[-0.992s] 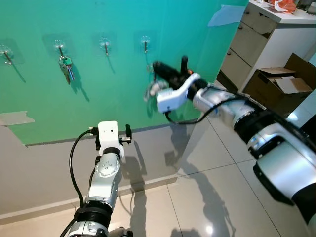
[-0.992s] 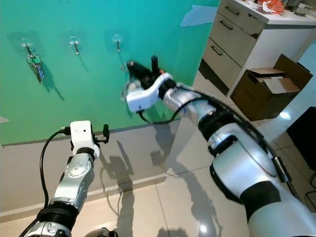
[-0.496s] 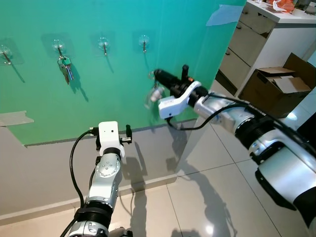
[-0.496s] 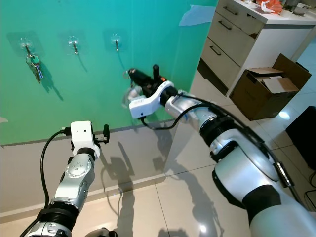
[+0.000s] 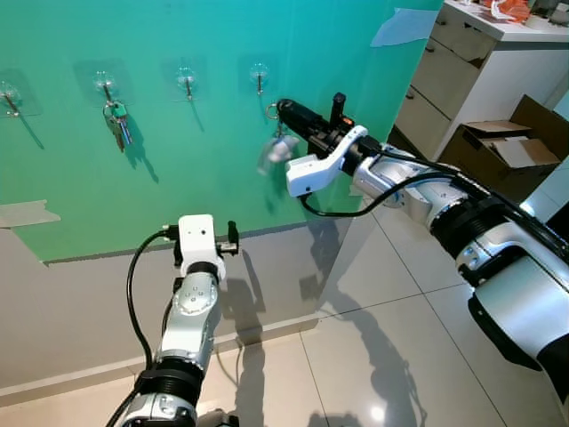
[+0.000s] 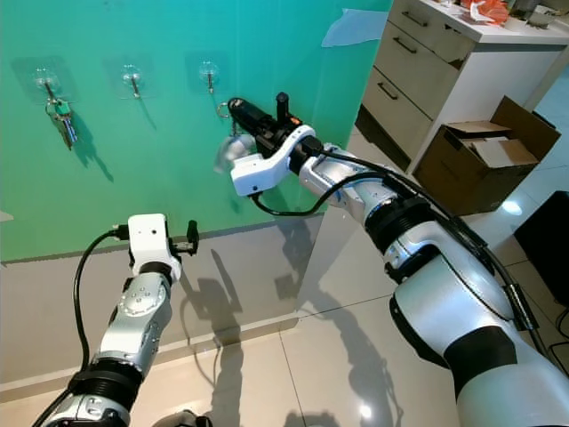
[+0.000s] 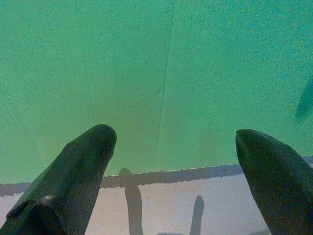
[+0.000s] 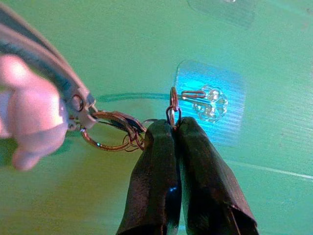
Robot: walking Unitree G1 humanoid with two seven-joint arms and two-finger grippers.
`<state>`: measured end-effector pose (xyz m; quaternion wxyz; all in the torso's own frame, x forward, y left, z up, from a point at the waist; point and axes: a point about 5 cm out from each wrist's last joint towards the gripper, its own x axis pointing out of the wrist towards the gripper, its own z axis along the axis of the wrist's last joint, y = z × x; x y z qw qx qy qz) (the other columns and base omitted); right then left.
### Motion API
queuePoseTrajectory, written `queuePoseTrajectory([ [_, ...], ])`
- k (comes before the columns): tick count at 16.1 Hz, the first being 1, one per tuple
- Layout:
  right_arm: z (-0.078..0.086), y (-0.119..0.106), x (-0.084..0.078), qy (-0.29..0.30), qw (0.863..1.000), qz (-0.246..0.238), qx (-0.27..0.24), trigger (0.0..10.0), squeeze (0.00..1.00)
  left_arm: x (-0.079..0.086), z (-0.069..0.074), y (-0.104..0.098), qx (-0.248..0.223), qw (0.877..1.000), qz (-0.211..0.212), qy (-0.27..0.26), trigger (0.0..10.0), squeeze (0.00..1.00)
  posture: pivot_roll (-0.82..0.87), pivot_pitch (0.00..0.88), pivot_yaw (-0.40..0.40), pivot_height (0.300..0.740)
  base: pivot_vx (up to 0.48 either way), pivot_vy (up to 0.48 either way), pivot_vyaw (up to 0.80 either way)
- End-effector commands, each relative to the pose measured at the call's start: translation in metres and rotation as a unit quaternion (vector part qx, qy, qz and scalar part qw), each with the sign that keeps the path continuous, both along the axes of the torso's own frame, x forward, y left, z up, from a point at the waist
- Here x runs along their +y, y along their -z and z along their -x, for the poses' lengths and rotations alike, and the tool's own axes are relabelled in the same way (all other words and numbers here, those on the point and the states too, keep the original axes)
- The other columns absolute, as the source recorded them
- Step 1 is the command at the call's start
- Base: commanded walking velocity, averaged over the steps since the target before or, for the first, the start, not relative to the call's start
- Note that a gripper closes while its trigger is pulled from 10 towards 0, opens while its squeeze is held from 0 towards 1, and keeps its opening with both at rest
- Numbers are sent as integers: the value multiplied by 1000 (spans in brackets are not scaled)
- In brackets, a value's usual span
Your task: Hang keys on a hook
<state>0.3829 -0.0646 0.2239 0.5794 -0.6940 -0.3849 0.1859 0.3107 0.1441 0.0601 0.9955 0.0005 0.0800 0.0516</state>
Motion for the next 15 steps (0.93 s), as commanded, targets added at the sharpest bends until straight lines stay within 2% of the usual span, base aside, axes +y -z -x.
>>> queuePoseTrajectory([
  [1,-3,-19,0,-1,999,-3,-33,10000,0,-5,-2,-1,3,1000,-3,10,10000,0,-68,0,-44,740,0,0,0],
  [9,-5,-38,3,-5,997,-4,-76,10000,0,-3,-5,-3,1,1000,-4,5,10000,0,-56,0,-55,740,0,0,0],
  [15,-4,-25,8,-8,998,-5,-56,10000,0,-1,-3,-2,1,1000,-5,1,10000,0,-40,0,-60,740,0,0,0],
])
